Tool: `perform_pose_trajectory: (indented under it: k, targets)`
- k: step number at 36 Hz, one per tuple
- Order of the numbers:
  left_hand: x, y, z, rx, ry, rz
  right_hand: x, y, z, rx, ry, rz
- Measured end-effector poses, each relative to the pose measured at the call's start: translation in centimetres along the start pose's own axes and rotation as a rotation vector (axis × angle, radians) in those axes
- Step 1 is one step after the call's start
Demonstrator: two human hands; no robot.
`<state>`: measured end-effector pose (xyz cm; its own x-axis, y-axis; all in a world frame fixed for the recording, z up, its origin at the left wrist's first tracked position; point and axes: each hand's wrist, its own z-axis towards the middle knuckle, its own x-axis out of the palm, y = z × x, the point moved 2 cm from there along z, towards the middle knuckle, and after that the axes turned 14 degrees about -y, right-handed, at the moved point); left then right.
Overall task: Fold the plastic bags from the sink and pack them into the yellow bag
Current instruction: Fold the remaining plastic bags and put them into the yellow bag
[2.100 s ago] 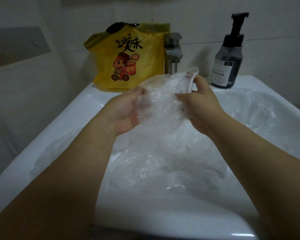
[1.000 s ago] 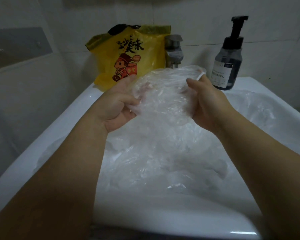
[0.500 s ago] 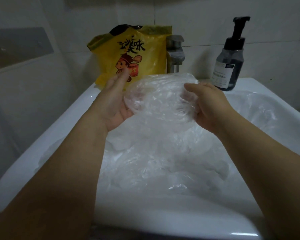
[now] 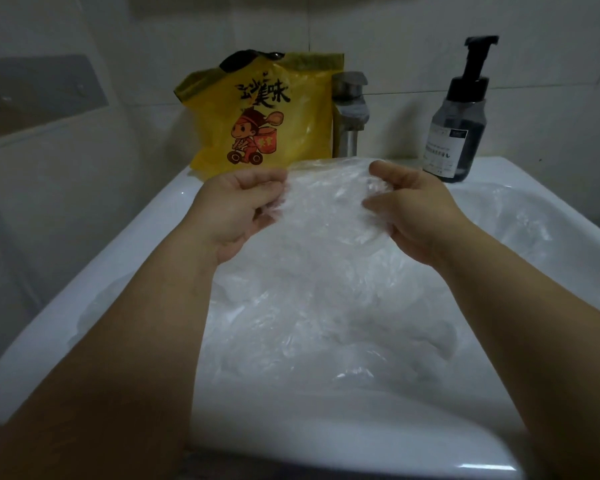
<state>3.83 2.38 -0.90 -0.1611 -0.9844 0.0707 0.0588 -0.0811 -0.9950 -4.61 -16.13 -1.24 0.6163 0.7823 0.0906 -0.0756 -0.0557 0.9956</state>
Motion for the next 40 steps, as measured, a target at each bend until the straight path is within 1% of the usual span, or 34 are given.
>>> perform_pose_trajectory:
  k: [2,4,6,8,10,11,12,13,14,16,18,19,21,24,26,28,30,32,33,35,37,40]
  targets:
    - [-0.2,0.1,0.1,0.044,-0.040,0.052,0.0,0.0,0.0,-0.081,-0.006,-0.132]
    - [-0.5,0.2,0.3,0.130,-0.060,0.131,-0.1,-0.2,0.1,-0.159,-0.005,-0.293]
    - [-0.8,0.2,0.1,0.258,-0.092,0.322,-0.3,-0.2,0.1,-0.245,-0.014,-0.460]
    - [-0.9,0.4,0.0,0.370,-0.125,0.513,-0.4,-0.3,0.0,-0.334,-0.030,-0.558]
    - [-0.9,0.3,-0.4,0.430,-0.179,0.565,-0.5,-0.3,0.0,-0.398,-0.054,-0.589]
    - [-1.0,0.2,-0.3,0.423,-0.216,0.535,-0.5,-0.2,-0.1,-0.400,-0.062,-0.575]
    - [-1.1,0.0,-0.2,0.382,-0.238,0.471,-0.5,0.1,-0.1,-0.385,-0.072,-0.528]
    - [-1.2,-0.3,-0.2,0.316,-0.231,0.373,-0.5,0.3,-0.2,-0.332,-0.077,-0.438]
    - [-1.2,-0.5,-0.1,0.238,-0.191,0.255,-0.4,0.6,-0.3,-0.252,-0.076,-0.304]
    - [-0.9,-0.7,0.0,0.077,-0.056,0.035,-0.2,1.1,-0.7,-0.071,-0.050,0.025]
    - [-0.5,-0.6,0.1,-0.015,0.031,-0.128,0.0,1.3,-0.9,0.019,-0.023,0.256]
    - [-0.4,-0.5,0.0,-0.029,0.043,-0.179,0.0,1.4,-0.9,0.025,-0.002,0.305]
    - [-0.2,-0.6,0.0,-0.033,0.025,-0.210,0.0,1.3,-0.7,-0.011,0.002,0.282]
    - [-0.5,-0.6,0.2,-0.032,-0.056,-0.171,-0.3,1.0,-0.2,-0.130,-0.076,0.105]
    - [-0.8,-0.5,0.3,-0.029,-0.101,-0.087,-0.4,0.8,0.0,-0.212,-0.106,-0.008]
    - [-1.2,-0.4,0.4,0.024,-0.190,0.070,-0.6,0.8,0.0,-0.261,-0.120,-0.077]
    - [-1.6,-1.0,0.2,0.117,-0.256,0.131,-0.8,0.8,0.0,-0.255,-0.102,-0.093]
    - [-1.5,-1.4,-0.2,0.188,-0.218,0.113,-0.8,0.9,-0.2,-0.232,-0.062,-0.105]
    - [-1.4,-1.4,-0.4,0.210,-0.174,0.148,-0.7,0.9,-0.2,-0.215,-0.040,-0.110]
    - [-1.0,-1.0,-0.9,0.230,-0.052,0.345,-0.6,1.0,-0.3,-0.154,0.003,-0.074]
    - [-0.7,-0.5,-1.4,0.199,0.056,0.529,-0.6,1.1,-0.3,-0.048,0.067,0.049]
    - [-0.5,-0.3,-1.7,0.137,0.141,0.600,-0.6,1.4,-0.5,0.098,0.146,0.213]
